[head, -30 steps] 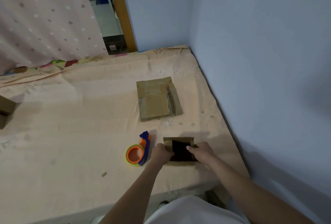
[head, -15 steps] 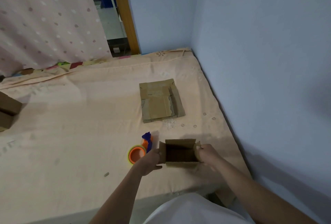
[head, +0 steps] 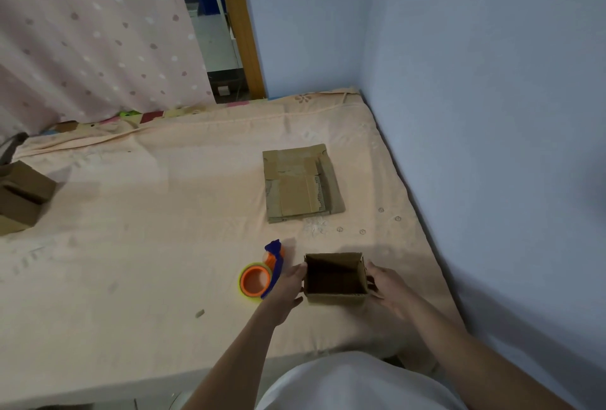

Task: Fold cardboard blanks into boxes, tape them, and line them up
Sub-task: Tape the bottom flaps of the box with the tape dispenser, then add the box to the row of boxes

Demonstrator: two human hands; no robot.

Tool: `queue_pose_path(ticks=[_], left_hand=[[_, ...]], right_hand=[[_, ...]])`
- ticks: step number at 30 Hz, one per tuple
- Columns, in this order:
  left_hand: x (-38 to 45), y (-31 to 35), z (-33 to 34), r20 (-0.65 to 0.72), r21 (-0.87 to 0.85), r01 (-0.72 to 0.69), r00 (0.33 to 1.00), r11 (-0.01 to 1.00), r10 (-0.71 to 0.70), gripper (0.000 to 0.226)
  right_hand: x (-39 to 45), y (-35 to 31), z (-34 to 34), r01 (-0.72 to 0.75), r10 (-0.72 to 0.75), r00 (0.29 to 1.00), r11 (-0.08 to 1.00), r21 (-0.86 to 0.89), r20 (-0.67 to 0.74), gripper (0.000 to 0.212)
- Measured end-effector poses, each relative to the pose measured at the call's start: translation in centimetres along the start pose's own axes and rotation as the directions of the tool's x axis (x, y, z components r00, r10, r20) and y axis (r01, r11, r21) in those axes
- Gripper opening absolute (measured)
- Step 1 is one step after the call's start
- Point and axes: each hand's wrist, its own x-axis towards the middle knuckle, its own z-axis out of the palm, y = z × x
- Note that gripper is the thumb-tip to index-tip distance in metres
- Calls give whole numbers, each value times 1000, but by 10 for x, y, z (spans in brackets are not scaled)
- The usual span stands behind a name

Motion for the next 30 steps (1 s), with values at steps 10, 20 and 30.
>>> queue_pose_path(ticks=[10, 20, 30], left_hand=[[-8, -5, 10, -83, -28, -39, 996, 999, 37, 45], [-43, 12, -37, -252, -86, -217, 949, 972, 190, 39], [-97, -6, -144, -304, -125, -273, 926, 954, 225, 48]], right_hand=[[1, -8, 5, 19, -19, 1000, 1000, 21, 16, 67], [-18, -46, 54, 134, -134, 991, 990, -51, -8, 67], [-55, -62, 171, 207, -202, 977, 973, -101, 66, 49]])
